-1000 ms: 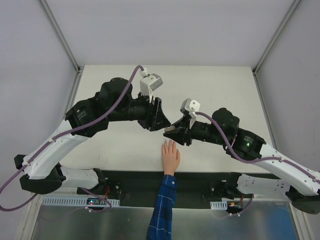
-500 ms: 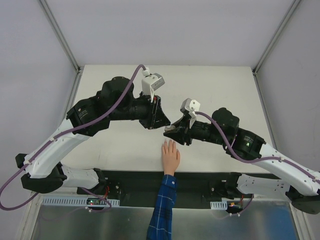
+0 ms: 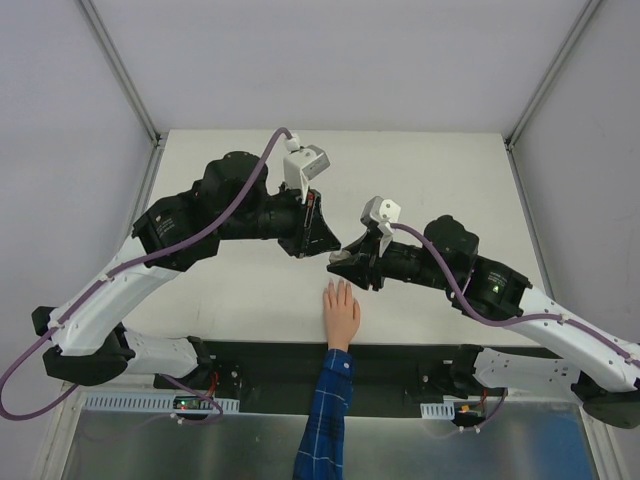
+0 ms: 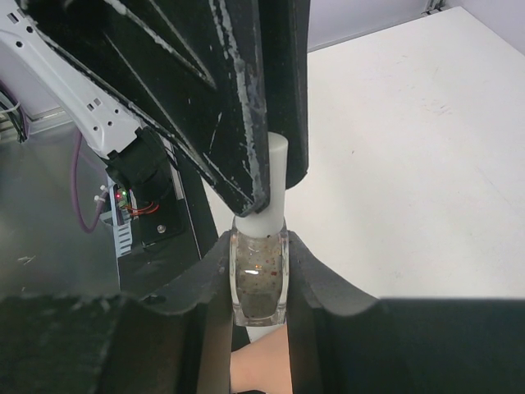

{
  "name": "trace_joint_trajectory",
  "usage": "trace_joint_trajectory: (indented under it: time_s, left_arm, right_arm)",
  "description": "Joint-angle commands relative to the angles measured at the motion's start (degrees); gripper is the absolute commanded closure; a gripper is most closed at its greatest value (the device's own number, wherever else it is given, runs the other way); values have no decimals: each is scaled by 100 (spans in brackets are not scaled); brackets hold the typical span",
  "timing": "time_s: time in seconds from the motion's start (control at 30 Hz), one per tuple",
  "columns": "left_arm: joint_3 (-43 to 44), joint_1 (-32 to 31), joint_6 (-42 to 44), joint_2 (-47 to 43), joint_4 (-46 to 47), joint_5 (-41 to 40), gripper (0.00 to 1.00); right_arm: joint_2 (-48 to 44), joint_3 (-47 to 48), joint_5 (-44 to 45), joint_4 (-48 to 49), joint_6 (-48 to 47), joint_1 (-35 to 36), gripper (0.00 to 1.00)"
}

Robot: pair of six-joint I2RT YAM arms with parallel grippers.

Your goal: Paint the nails

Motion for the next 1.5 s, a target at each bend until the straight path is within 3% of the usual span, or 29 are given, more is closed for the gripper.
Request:
trace_joint_trajectory:
  time_s: [0.0, 1.47]
  left_arm:
    - [291, 52, 156, -51, -93, -244, 100]
    - [485, 52, 235, -200, -119, -490, 100]
  right_arm:
    - [-70, 147, 4, 256, -89, -15, 100]
    - [115, 155, -58, 265, -28, -6, 100]
